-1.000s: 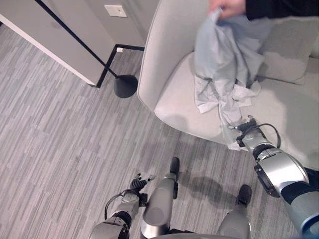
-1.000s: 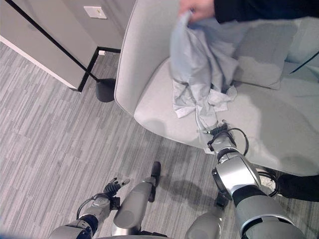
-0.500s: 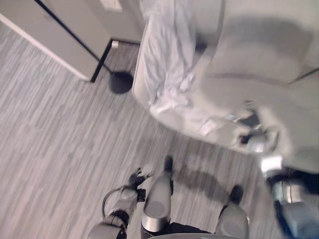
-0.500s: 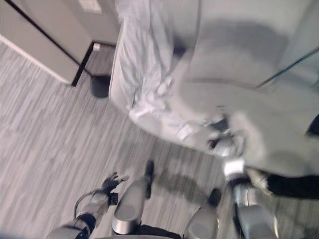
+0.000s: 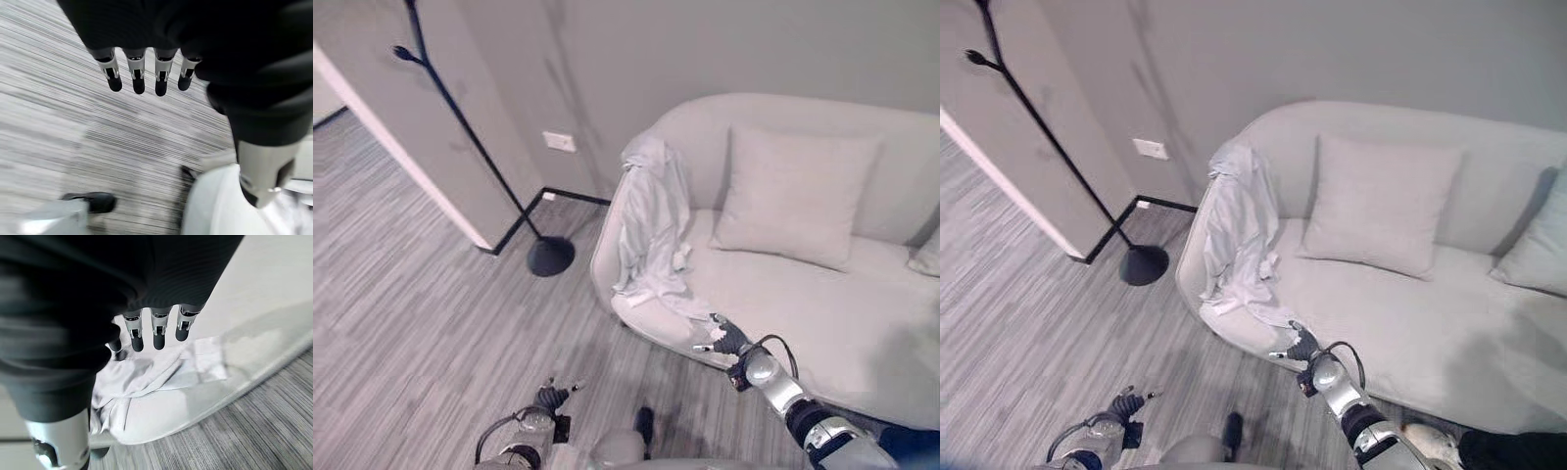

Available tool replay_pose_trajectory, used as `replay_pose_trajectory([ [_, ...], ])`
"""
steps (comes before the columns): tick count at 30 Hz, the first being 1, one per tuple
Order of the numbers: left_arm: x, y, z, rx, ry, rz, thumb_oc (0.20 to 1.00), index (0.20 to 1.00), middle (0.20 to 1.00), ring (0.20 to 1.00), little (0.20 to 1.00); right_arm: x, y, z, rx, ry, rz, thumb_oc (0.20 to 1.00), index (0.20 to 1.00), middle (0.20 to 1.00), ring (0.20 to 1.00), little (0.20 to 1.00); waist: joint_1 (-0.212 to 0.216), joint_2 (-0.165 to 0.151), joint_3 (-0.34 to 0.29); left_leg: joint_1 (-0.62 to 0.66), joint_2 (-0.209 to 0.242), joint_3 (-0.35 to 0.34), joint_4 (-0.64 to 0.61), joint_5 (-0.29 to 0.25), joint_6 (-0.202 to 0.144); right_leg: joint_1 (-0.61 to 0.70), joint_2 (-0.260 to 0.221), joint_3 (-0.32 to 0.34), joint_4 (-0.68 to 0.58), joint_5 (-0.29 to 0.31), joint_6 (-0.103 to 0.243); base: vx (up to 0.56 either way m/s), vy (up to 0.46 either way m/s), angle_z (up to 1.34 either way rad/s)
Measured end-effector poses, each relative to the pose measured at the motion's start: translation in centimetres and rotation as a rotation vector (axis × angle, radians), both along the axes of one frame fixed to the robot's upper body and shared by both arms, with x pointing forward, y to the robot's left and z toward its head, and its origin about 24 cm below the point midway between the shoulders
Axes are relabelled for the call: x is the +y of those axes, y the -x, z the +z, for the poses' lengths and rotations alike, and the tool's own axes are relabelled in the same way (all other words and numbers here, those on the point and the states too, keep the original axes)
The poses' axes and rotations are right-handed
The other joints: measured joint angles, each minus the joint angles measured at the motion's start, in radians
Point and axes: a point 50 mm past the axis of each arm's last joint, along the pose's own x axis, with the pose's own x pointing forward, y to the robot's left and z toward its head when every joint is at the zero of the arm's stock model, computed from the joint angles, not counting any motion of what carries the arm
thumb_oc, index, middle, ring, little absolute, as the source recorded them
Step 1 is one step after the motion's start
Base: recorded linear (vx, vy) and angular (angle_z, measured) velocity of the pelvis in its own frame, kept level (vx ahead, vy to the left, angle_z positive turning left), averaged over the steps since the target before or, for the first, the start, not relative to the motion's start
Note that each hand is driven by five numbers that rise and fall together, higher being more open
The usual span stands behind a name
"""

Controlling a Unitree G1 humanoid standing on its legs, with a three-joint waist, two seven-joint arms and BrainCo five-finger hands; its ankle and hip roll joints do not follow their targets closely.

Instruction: Hang the clothes on the sofa on the clothes rack.

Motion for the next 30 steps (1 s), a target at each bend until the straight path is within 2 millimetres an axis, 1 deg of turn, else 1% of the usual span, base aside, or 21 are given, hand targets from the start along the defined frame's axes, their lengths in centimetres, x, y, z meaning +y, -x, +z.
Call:
replay_pose_trajectory([
  [1,-0.3,1.0,-0.4,0.024,0.011,0.010,1.000,1.000,1.000,1.000,1.000,0.0,0.2,-0.2,0.011,0.007,0.004,1.000,1.000,1.000,1.000,1.000,0.000,-0.019,-0.020,0.008,-0.026,-0.011,-0.036,0.013,-0.008,0.019,-0.010,-0.038,-0.078,0.012,-0.077,-0.08,-0.061,0.59],
  [2,-0.7,3.7,-1.2,0.106,0.030,0.028,1.000,1.000,1.000,1.000,1.000,-0.5,0.5,-0.5,0.027,0.023,-0.002,1.000,1.000,1.000,1.000,1.000,0.009,-0.032,-0.057,0.001,-0.020,0.004,-0.050,0.007,-0.033,0.022,-0.010,-0.056,-0.144,0.056,-0.088,-0.12,-0.087,0.39],
  [4,-0.1,5.5,-1.4,0.145,0.029,0.081,1.000,1.000,1.000,1.000,1.000,-0.5,0.3,-0.4,0.020,0.024,-0.004,1.000,1.000,1.000,1.000,1.000,0.019,-0.053,-0.079,-0.039,-0.009,0.011,-0.044,0.000,-0.035,0.015,-0.003,-0.076,-0.203,0.094,-0.105,-0.12,-0.080,0.30],
  [6,-0.1,5.7,-1.4,0.142,0.047,0.117,1.000,1.000,1.000,1.000,1.000,-1.8,0.6,-0.6,0.038,0.059,-0.024,1.000,1.000,1.000,1.000,1.000,0.045,-0.069,-0.080,-0.078,-0.008,0.018,-0.020,-0.007,-0.045,-0.013,-0.003,-0.087,-0.206,0.107,-0.105,-0.15,-0.027,0.24],
  [9,-0.2,5.4,-1.4,0.140,0.044,0.084,1.000,1.000,1.000,1.000,1.000,-2.9,0.5,-0.4,0.029,0.091,-0.044,1.000,1.000,1.000,1.000,1.000,0.053,-0.058,-0.079,-0.112,-0.009,0.024,0.020,0.022,-0.045,-0.019,-0.006,-0.111,-0.201,0.113,-0.097,-0.15,0.055,0.18],
  [10,-0.3,4.8,-1.3,0.131,0.043,0.073,1.000,1.000,1.000,1.000,1.000,-3.7,0.2,-0.3,0.029,0.124,-0.063,1.000,1.000,1.000,1.000,1.000,0.060,-0.043,-0.069,-0.124,-0.018,0.027,0.017,0.035,-0.062,-0.016,-0.017,-0.122,-0.201,0.121,-0.091,-0.15,0.138,0.48],
  [11,-0.1,3.2,-1.0,0.095,0.041,0.073,1.000,1.000,1.000,1.000,1.000,-4.2,0.0,0.0,0.015,0.141,-0.073,1.000,1.000,1.000,1.000,1.000,0.033,-0.072,-0.045,-0.118,-0.022,0.111,0.018,-0.052,-0.130,-0.012,-0.069,-0.173,-0.206,0.129,-0.098,-0.13,0.170,1.03],
  [12,0.5,2.4,-0.7,0.072,0.034,0.100,1.000,1.000,1.000,1.000,1.000,-4.3,-0.2,0.2,0.000,0.137,-0.091,1.000,1.000,1.000,1.000,1.000,0.003,-0.103,-0.018,-0.132,0.013,0.218,0.136,-0.082,-0.077,0.006,-0.122,-0.222,-0.206,0.126,-0.099,0.04,0.177,0.97],
  [15,0.6,1.8,-0.5,0.050,0.037,0.125,1.000,1.000,1.000,1.000,1.000,-5.9,-1.0,1.1,-0.039,0.140,-0.173,1.000,1.000,1.000,1.000,1.000,-0.011,-0.059,-0.017,-0.062,0.193,0.167,0.136,-0.091,-0.119,0.012,-0.171,-0.255,-0.206,0.125,-0.077,0.11,0.338,0.54],
  [19,-0.1,1.7,-0.6,0.042,0.058,0.159,1.000,1.000,1.000,1.000,1.000,-7.8,-1.4,1.2,-0.033,0.218,-0.271,1.000,1.000,1.000,1.000,1.000,-0.017,-0.032,-0.027,-0.052,0.321,0.128,-0.014,-0.074,-0.141,0.026,-0.222,-0.295,-0.206,0.103,-0.007,0.07,0.354,0.54],
  [20,-0.8,2.1,-0.8,0.057,0.073,0.151,1.000,1.000,1.000,1.000,1.000,-8.6,-1.4,1.5,-0.049,0.225,-0.309,1.000,1.000,1.000,1.000,1.000,-0.016,-0.011,-0.030,-0.052,0.321,0.136,-0.013,-0.071,-0.135,0.034,-0.251,-0.306,-0.206,0.113,0.027,0.10,0.423,0.24],
  [21,-1.8,3.2,-1.3,0.082,0.094,0.143,1.000,1.000,1.000,1.000,1.000,-9.1,-1.1,1.3,-0.041,0.232,-0.349,1.000,1.000,1.000,1.000,1.000,-0.012,0.005,-0.036,-0.048,0.297,0.164,0.012,-0.072,-0.135,0.047,-0.293,-0.324,-0.207,0.106,0.037,0.15,0.467,0.36],
  [22,-1.9,4.3,-1.5,0.124,0.090,0.135,1.000,1.000,1.000,1.000,1.000,-9.4,-0.2,0.6,-0.009,0.247,-0.387,1.000,1.000,1.000,1.000,1.000,-0.030,0.004,-0.050,-0.048,0.228,0.177,0.030,-0.038,-0.187,0.074,-0.361,-0.330,-0.201,0.124,0.043,0.17,0.459,0.39],
  [23,-1.2,4.1,-1.4,0.118,0.067,0.125,1.000,1.000,1.000,1.000,1.000,-9.1,0.5,-0.1,0.018,0.238,-0.395,1.000,1.000,1.000,1.000,1.000,-0.031,-0.020,-0.046,-0.050,0.176,0.195,0.045,-0.065,-0.150,0.072,-0.415,-0.328,-0.182,0.164,0.028,0.22,0.609,0.48],
  [24,-1.2,4.2,-1.4,0.121,0.063,0.115,1.000,1.000,1.000,1.000,1.000,-8.9,0.9,-0.6,0.041,0.240,-0.405,1.000,1.000,1.000,1.000,1.000,-0.035,-0.017,-0.048,-0.045,0.158,0.202,0.040,-0.062,-0.142,0.070,-0.436,-0.340,-0.159,0.194,-0.013,0.12,0.313,0.32],
  [25,-0.5,4.1,-1.2,0.118,0.041,0.108,1.000,1.000,1.000,1.000,1.000,-8.7,1.2,-0.9,0.061,0.240,-0.414,1.000,1.000,1.000,1.000,1.000,-0.033,-0.017,-0.052,-0.033,0.136,0.203,0.029,-0.063,-0.122,0.055,-0.455,-0.340,-0.140,0.233,-0.031,0.09,0.258,0.01],
  [26,-0.1,4.1,-1.2,0.119,0.028,0.096,1.000,1.000,1.000,1.000,1.000,-8.2,1.0,-1.0,0.065,0.235,-0.422,1.000,1.000,1.000,1.000,1.000,-0.020,-0.005,-0.056,-0.013,0.123,0.227,0.001,-0.060,-0.102,0.021,-0.474,-0.324,-0.129,0.289,-0.033,0.06,0.273,-0.11],
  [27,0.8,3.5,-0.8,0.103,-0.010,0.062,1.000,1.000,1.000,1.000,1.000,-7.6,0.2,-0.5,0.033,0.234,-0.409,1.000,1.000,1.000,1.000,1.000,-0.018,0.026,-0.068,-0.007,0.101,0.228,-0.040,-0.039,-0.043,-0.010,-0.460,-0.299,-0.133,0.286,0.001,0.05,0.339,-0.15],
  [28,0.8,3.0,-0.7,0.088,-0.017,0.042,1.000,1.000,1.000,1.000,1.000,-7.6,-0.1,-0.3,0.024,0.237,-0.416,1.000,1.000,1.000,1.000,1.000,-0.015,0.028,-0.068,-0.005,0.089,0.228,-0.049,-0.035,-0.036,-0.013,-0.456,-0.304,-0.131,0.279,0.012,0.01,0.295,0.07],
  [29,1.5,2.4,-0.4,0.069,-0.042,0.029,1.000,1.000,1.000,1.000,1.000,-7.6,-0.5,0.0,0.007,0.233,-0.441,1.000,1.000,1.000,1.000,1.000,-0.010,0.019,-0.068,-0.010,0.067,0.231,-0.050,-0.039,-0.025,-0.032,-0.450,-0.290,-0.122,0.371,0.003,-0.02,0.182,-0.05],
  [30,1.7,1.8,-0.1,0.043,-0.056,0.008,1.000,1.000,1.000,1.000,1.000,-7.6,-1.2,0.5,-0.012,0.239,-0.473,1.000,1.000,1.000,1.000,1.000,0.000,0.012,-0.068,-0.016,0.047,0.246,-0.050,-0.036,-0.020,-0.056,-0.471,-0.323,-0.117,0.414,0.006,-0.01,0.116,-0.15],
])
